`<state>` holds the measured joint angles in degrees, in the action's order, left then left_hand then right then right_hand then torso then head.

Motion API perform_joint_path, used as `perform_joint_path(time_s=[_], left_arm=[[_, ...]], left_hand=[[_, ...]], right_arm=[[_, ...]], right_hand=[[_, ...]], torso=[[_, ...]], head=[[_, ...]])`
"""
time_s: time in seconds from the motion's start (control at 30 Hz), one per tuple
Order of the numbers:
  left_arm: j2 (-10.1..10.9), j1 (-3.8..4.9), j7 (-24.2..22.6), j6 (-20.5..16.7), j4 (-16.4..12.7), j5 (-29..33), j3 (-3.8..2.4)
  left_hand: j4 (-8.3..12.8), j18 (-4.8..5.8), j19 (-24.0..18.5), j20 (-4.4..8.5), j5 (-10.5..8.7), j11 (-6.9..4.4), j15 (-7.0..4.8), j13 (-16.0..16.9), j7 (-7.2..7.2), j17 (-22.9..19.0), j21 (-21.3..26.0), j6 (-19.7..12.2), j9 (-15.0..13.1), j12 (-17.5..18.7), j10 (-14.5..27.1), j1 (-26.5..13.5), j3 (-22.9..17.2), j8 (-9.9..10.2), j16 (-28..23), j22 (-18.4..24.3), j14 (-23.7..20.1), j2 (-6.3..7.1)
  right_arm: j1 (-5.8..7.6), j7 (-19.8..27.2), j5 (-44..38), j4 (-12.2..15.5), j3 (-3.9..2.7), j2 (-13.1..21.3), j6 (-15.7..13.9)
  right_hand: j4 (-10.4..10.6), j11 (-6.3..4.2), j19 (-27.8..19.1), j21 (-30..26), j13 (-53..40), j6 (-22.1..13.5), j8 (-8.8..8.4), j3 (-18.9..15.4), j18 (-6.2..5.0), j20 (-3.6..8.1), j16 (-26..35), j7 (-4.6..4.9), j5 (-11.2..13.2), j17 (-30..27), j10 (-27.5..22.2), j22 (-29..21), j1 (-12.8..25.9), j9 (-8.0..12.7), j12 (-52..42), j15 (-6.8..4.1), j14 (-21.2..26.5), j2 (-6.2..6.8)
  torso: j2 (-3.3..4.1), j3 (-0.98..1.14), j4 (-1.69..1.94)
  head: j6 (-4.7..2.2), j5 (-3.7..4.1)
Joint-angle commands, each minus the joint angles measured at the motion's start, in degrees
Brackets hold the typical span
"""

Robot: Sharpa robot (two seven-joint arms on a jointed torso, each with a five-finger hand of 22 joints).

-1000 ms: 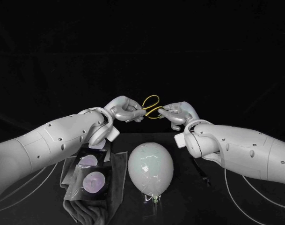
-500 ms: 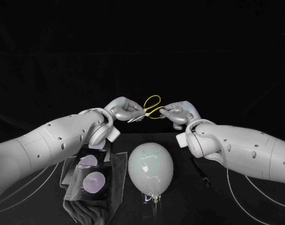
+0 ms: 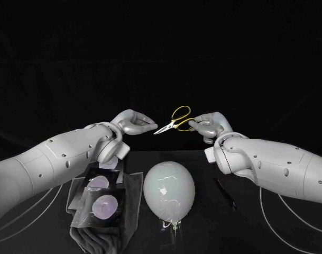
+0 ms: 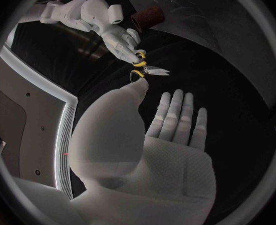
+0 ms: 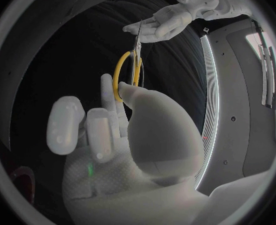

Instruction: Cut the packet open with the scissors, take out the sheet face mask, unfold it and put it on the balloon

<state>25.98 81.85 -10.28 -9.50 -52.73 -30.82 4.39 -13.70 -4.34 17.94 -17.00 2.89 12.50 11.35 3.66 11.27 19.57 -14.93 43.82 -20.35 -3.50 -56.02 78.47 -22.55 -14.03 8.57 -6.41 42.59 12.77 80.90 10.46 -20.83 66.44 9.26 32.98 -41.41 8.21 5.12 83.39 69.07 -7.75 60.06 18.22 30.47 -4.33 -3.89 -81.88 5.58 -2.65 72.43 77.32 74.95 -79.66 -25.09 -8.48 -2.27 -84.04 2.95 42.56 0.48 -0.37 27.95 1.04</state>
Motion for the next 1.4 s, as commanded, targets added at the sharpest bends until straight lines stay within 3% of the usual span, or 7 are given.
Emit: perform_joint_path(time_s=[0.03,0.37,0.53,0.6,0.67,0.9,1.4], left_arm=[[-0.05,0.1,1.54,-2.63,0.74,1.04,-0.04],[1.9,0.08,0.47,-5.65,0.74,5.18,-0.01],[3.93,0.06,-0.94,-6.65,-1.46,8.29,0.01],[5.03,0.0,-2.23,-7.33,-2.88,10.66,0.01],[6.72,-0.25,-5.42,-8.33,-5.33,16.88,0.01],[10.95,-0.76,-12.48,-8.76,-11.77,30.48,-0.01],[18.22,-2.34,-15.46,-8.24,-21.53,36.16,0.0]], left_hand=[[-1.05,1.05,-2.11,-0.01,-0.15,0.47,0.52,0.07,4.49,-0.64,2.68,-0.71,0.28,-0.45,1.7,0.79,3.1,0.52,-0.6,1.41,-1.64,-0.41],[-2.82,1.04,-0.51,0.03,-0.15,0.58,0.55,0.2,4.71,-1.58,3.96,-0.16,0.66,-1.69,2.4,3.77,10.55,0.43,0.2,2.55,-1.9,-3.31],[-2.8,0.93,1.89,0.09,-0.16,0.45,0.38,0.23,4.67,-1.69,3.03,0.48,0.7,-2.26,1.91,4.55,11.56,0.2,0.78,2.37,-1.33,-4.17],[-2.79,0.84,3.68,0.11,-0.15,0.4,0.29,0.23,4.64,-1.73,2.21,0.75,0.73,-2.49,1.71,4.88,11.89,0.11,1.06,2.15,-1.07,-4.53],[-2.73,-0.99,15.18,0.6,-0.14,0.03,-0.32,0.3,4.34,-1.39,-3.97,1.65,0.72,-3.2,0.82,5.7,12.37,-0.24,2.64,-0.02,1.24,-5.12],[-2.74,-5.26,24.63,0.89,-0.12,-1.47,-2.29,0.25,2.82,-0.17,-8.3,3.55,0.92,-4.51,-1.19,7.88,12.56,-0.74,6.85,-1.52,7.16,-6.32],[-2.79,-5.79,25.47,0.78,-0.12,-1.54,-2.44,0.16,2.84,-0.1,-8.46,3.75,1.09,-4.54,-1.31,8.05,12.71,-0.62,7.33,-1.48,7.66,-6.59]], right_arm=[[0.11,-1.66,-3.54,-1.97,-0.07,-0.27,-3.6],[0.59,-1.26,-6.62,-9.73,-0.15,-0.37,-6.22],[1.45,-0.64,-8.23,-9.67,-0.15,1.73,-5.19],[1.93,-1.89,-10.05,-8.3,-0.15,3.39,-3.91],[2.52,-4.66,-13.46,-5.63,-0.16,6.08,-2.23],[3.86,-10.76,-20.98,1.57,-0.14,14.4,3.81],[6.14,-19.23,-37.58,14.94,-0.04,30.97,12.59]], right_hand=[[-1.42,-4.04,-0.01,0.14,-0.17,-0.1,0.62,1.74,0.57,0.57,-0.24,-0.36,-0.14,0.04,4.43,10.13,0.49,-3.41,-0.29,-0.55,-2.73,-0.02],[-1.78,-4.09,0.06,0.48,-0.41,-0.29,1.0,2.31,0.62,0.63,-0.28,-0.41,-0.14,0.06,4.55,10.19,0.7,-3.9,-0.25,-0.61,-2.75,0.14],[-1.88,-4.09,0.06,0.55,-0.48,-0.38,1.1,2.49,0.63,0.65,-0.32,-0.4,-0.14,0.13,4.56,10.2,0.79,-4.04,-0.21,-0.62,-2.77,0.2],[-1.88,-4.09,0.06,0.55,-0.48,-0.38,1.1,2.49,0.63,0.65,-0.32,-0.4,-0.14,0.13,4.56,10.2,0.79,-4.04,-0.21,-0.62,-2.77,0.2],[-2.06,-4.09,-0.01,0.4,-0.56,-0.52,1.21,2.78,0.6,0.66,-0.28,-0.39,-0.15,0.01,4.49,10.15,0.84,-4.23,-0.13,-0.63,-2.75,0.25],[-2.33,-4.09,0.13,0.92,-0.69,-0.65,1.4,3.12,0.68,0.68,-0.37,-0.38,-0.14,0.17,4.5,10.26,0.97,-4.5,-0.06,-0.63,-2.79,0.48],[-2.25,-4.22,0.6,2.64,-1.1,-0.44,2.04,3.7,0.97,0.73,-0.58,-0.58,-0.13,0.48,5.02,10.64,1.93,-5.22,-0.11,-0.7,-2.87,1.08]], torso=[[0.0,-0.02,0.0],[0.02,-0.03,-0.06],[0.02,0.03,-0.09],[-0.02,0.05,-0.09],[-0.15,0.05,-0.19],[-0.49,-0.01,-0.32],[-1.81,0.3,-1.03]], head=[[-0.18,0.27],[-0.38,1.07],[-0.46,1.73],[-0.61,1.92],[-0.74,2.35],[-0.51,3.84],[0.48,7.89]])
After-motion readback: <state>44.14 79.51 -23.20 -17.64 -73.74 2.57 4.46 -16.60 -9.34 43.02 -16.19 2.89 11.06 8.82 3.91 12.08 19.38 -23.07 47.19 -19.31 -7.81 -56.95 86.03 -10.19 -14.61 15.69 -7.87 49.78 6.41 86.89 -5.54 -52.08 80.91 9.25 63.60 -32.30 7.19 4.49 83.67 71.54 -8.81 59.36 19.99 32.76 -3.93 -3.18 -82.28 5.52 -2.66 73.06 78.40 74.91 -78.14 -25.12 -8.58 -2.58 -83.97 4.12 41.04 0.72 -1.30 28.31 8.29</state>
